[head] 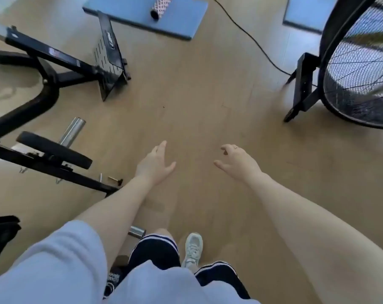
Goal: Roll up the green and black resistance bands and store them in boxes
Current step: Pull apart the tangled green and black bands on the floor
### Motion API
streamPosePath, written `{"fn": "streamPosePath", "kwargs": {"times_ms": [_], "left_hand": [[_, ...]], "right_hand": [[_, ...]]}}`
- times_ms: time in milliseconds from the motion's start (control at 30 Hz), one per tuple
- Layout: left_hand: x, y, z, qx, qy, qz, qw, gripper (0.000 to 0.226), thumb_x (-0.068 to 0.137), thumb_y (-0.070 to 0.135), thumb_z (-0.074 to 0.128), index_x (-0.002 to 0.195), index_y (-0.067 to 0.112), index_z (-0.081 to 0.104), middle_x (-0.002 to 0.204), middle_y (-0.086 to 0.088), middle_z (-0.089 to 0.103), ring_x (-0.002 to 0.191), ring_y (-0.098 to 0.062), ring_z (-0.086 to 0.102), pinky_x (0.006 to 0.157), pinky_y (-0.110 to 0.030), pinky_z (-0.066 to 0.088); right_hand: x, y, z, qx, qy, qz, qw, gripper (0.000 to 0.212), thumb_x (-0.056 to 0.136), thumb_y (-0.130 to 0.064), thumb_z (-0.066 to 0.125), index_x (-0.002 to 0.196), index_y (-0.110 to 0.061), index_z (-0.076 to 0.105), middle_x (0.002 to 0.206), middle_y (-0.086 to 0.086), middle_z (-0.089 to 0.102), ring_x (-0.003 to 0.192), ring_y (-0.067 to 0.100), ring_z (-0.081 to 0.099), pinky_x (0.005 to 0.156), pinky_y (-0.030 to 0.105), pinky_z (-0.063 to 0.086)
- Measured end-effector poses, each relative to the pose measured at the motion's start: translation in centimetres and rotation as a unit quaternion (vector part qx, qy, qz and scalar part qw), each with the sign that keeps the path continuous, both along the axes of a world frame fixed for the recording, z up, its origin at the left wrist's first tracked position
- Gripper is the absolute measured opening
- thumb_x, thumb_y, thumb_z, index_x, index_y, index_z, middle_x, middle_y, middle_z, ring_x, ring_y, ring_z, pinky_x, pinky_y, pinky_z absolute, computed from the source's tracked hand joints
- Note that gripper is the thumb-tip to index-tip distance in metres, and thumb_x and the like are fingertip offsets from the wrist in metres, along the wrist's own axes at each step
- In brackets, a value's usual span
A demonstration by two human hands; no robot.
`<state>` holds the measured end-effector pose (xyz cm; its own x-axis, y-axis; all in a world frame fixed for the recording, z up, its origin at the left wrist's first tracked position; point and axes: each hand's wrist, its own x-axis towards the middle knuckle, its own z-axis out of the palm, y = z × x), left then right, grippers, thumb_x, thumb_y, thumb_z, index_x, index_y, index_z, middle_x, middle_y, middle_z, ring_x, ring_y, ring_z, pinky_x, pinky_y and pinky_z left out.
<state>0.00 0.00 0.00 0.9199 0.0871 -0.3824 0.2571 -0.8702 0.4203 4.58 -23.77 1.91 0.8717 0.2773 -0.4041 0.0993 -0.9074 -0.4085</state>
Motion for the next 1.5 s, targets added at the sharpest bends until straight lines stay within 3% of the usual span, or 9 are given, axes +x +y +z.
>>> {"fn": "streamPosePath", "kwargs": {"times_ms": [133, 333, 567, 767, 1100, 1233, 1367, 1500], "left_hand": [[5.0, 0.4, 1.9, -0.032, -0.046, 0.005, 0.998, 0.071, 0.089, 0.039, 0.052, 0.146, 0.018, 0.017, 0.144, -0.001, 0.037, 0.12, -0.022, 0.049, 0.087, -0.04, 0.051], [15.8, 2.2, 2.1, -0.066, -0.127, 0.018, 0.989, 0.065, 0.086, 0.031, 0.057, 0.142, 0.015, 0.027, 0.136, -0.002, 0.045, 0.117, -0.023, 0.049, 0.093, -0.04, 0.045], [34.1, 8.8, -0.7, -0.021, -0.054, -0.028, 0.998, 0.065, 0.088, 0.035, 0.052, 0.144, 0.017, 0.023, 0.146, -0.002, 0.033, 0.122, -0.022, 0.047, 0.089, -0.04, 0.048], [50.8, 13.1, 1.3, 0.016, -0.008, -0.072, 0.997, 0.065, 0.09, 0.036, 0.048, 0.146, 0.017, 0.019, 0.146, -0.002, 0.033, 0.122, -0.023, 0.046, 0.088, -0.037, 0.048], [78.0, 7.2, 1.8, -0.041, -0.075, -0.151, 0.985, 0.063, 0.088, 0.032, 0.053, 0.143, 0.016, 0.026, 0.145, 0.001, 0.036, 0.123, -0.02, 0.048, 0.094, -0.037, 0.045], [89.8, 4.1, 1.0, -0.05, -0.056, -0.15, 0.986, 0.063, 0.088, 0.033, 0.051, 0.144, 0.017, 0.025, 0.147, 0.003, 0.033, 0.123, -0.017, 0.047, 0.093, -0.038, 0.046], [100.0, 2.8, 2.1, -0.058, -0.016, -0.135, 0.989, 0.064, 0.088, 0.033, 0.053, 0.144, 0.017, 0.026, 0.147, 0.001, 0.033, 0.126, -0.018, 0.045, 0.1, -0.036, 0.042], [109.5, 3.4, 3.5, -0.07, -0.03, -0.106, 0.991, 0.06, 0.088, 0.03, 0.055, 0.141, 0.014, 0.031, 0.145, -0.002, 0.038, 0.128, -0.018, 0.043, 0.103, -0.036, 0.038]], "right_hand": [[4.8, 0.3, 0.8, 0.01, 0.001, -0.005, 1.0, 0.054, 0.09, -0.043, 0.053, 0.135, -0.016, 0.039, 0.133, -0.001, 0.047, 0.12, 0.019, 0.047, 0.09, 0.036, 0.046], [14.5, 3.3, 0.0, 0.027, -0.005, -0.007, 1.0, 0.053, 0.09, -0.044, 0.051, 0.134, -0.017, 0.039, 0.131, -0.003, 0.049, 0.119, 0.016, 0.046, 0.092, 0.037, 0.045], [33.1, 9.2, -2.2, 0.045, 0.02, -0.053, 0.997, 0.052, 0.088, -0.044, 0.054, 0.131, -0.015, 0.043, 0.127, -0.001, 0.053, 0.116, 0.019, 0.048, 0.094, 0.037, 0.043], [47.7, 12.7, -0.9, 0.03, 0.029, -0.082, 0.996, 0.052, 0.089, -0.044, 0.053, 0.131, -0.015, 0.043, 0.121, 0.0, 0.055, 0.105, 0.02, 0.053, 0.084, 0.033, 0.046], [71.7, 7.1, -0.2, 0.035, -0.016, -0.169, 0.985, 0.048, 0.089, -0.044, 0.052, 0.127, -0.016, 0.046, 0.117, -0.002, 0.055, 0.105, 0.017, 0.051, 0.083, 0.032, 0.044], [83.4, 4.1, -0.9, 0.043, -0.005, -0.188, 0.981, 0.049, 0.089, -0.045, 0.052, 0.128, -0.017, 0.046, 0.12, -0.001, 0.055, 0.1, 0.015, 0.052, 0.084, 0.034, 0.047], [94.7, 2.5, 0.4, 0.033, 0.002, -0.172, 0.985, 0.052, 0.09, -0.043, 0.051, 0.132, -0.013, 0.043, 0.13, 0.003, 0.051, 0.117, 0.02, 0.05, 0.093, 0.034, 0.043], [105.5, 3.1, 1.4, 0.033, 0.006, -0.145, 0.989, 0.053, 0.091, -0.044, 0.05, 0.133, -0.012, 0.043, 0.131, 0.003, 0.051, 0.118, 0.02, 0.049, 0.092, 0.034, 0.044]]}}
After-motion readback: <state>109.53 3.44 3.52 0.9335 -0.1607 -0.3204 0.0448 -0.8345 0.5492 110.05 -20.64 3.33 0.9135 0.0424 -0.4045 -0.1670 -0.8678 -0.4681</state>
